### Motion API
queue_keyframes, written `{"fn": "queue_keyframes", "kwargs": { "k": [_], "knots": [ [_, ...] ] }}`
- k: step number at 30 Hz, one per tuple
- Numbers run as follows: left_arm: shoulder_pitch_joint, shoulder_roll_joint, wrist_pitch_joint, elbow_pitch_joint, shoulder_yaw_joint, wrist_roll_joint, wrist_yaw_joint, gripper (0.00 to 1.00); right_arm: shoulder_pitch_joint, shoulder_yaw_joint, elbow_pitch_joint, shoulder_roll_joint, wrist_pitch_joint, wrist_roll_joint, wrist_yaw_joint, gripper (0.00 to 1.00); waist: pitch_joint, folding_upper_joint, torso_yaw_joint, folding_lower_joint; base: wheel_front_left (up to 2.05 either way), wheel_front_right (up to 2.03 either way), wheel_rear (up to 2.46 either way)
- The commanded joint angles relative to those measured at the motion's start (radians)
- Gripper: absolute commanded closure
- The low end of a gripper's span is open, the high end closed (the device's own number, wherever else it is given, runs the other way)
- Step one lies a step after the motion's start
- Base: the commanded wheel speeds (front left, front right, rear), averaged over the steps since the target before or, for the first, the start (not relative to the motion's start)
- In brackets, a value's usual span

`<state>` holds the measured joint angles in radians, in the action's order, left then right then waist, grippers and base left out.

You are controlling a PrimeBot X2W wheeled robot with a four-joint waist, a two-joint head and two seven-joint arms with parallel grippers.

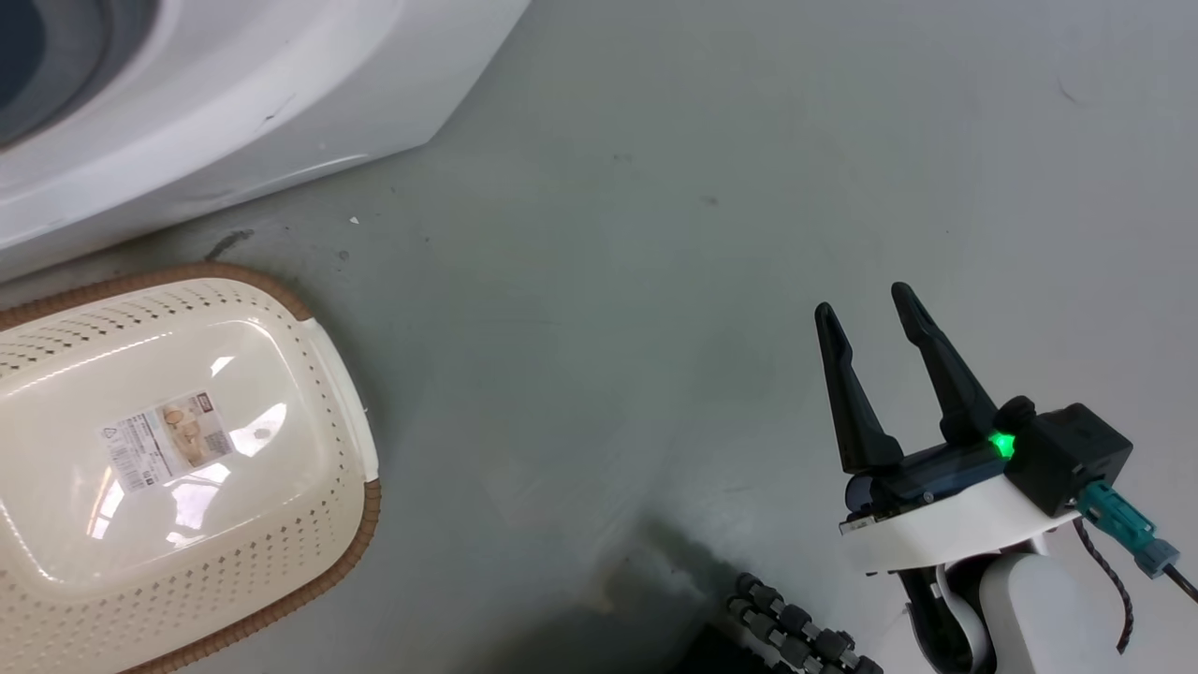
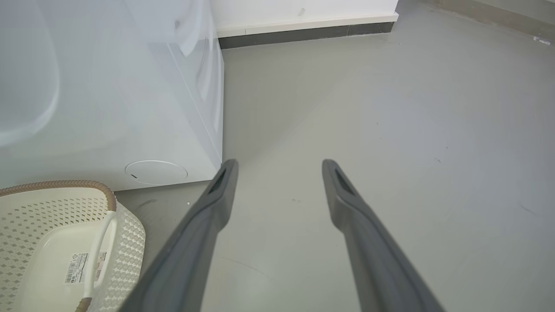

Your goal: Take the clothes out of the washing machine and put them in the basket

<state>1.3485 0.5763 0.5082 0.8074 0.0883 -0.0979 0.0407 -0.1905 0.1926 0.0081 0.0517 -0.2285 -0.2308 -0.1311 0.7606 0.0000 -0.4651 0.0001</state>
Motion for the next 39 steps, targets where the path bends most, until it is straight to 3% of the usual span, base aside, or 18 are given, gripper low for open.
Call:
{"fn": "queue_keyframes", "kwargs": {
  "k": [1,3,6,13,22,26,31,39],
  "knots": [
    [0.008,0.008,0.016,-0.004,0.001,0.005,-0.01,0.0,-0.017,0.003,0.004,-0.003,-0.006,-0.01,0.001,0.0,0.011,0.0,-0.01,-0.0001,0.0,0.0,0.0],
    [0.01,0.012,0.052,-0.016,0.002,0.006,-0.025,0.0,-0.018,0.008,0.01,-0.003,-0.008,-0.014,0.001,0.0,0.017,0.0,-0.011,-0.0001,0.0,0.0,0.0],
    [0.0,0.017,0.103,-0.032,-0.004,-0.003,-0.033,1.0,-0.024,0.014,0.016,-0.003,-0.011,-0.019,0.001,0.0,0.021,0.0,-0.013,-0.0001,0.0,0.0,0.0],
    [-0.052,0.024,0.044,-0.108,-0.016,-0.018,-0.061,1.0,-0.036,0.015,0.034,-0.003,-0.015,-0.025,0.001,0.0,-0.003,0.0,-0.006,-0.0001,0.0,0.0,0.0],
    [-0.182,-0.016,-0.28,-0.135,-0.044,-0.053,-0.091,1.0,-0.012,-0.018,0.038,-0.002,-0.001,-0.006,0.001,0.0,-0.11,0.0,0.032,-0.0001,0.0,0.0,0.0],
    [-0.235,-0.028,-0.455,-0.084,-0.057,-0.077,-0.075,1.0,0.011,-0.038,0.032,-0.002,0.016,0.009,0.001,0.0,-0.172,0.0,0.051,-0.0001,0.0,0.0,0.0],
    [-0.314,-0.084,-0.618,-0.025,-0.055,-0.104,-0.065,1.0,0.045,-0.065,0.02,-0.002,0.043,0.017,0.001,0.0,-0.257,0.0,0.079,-0.0001,0.0,0.0,0.0],
    [-0.427,-0.153,-0.756,0.032,-0.07,-0.149,-0.046,1.0,0.108,-0.093,-0.008,-0.002,0.094,0.049,0.001,0.0,-0.391,0.0,0.123,-0.0001,0.0,0.0,0.0]
  ]
}}
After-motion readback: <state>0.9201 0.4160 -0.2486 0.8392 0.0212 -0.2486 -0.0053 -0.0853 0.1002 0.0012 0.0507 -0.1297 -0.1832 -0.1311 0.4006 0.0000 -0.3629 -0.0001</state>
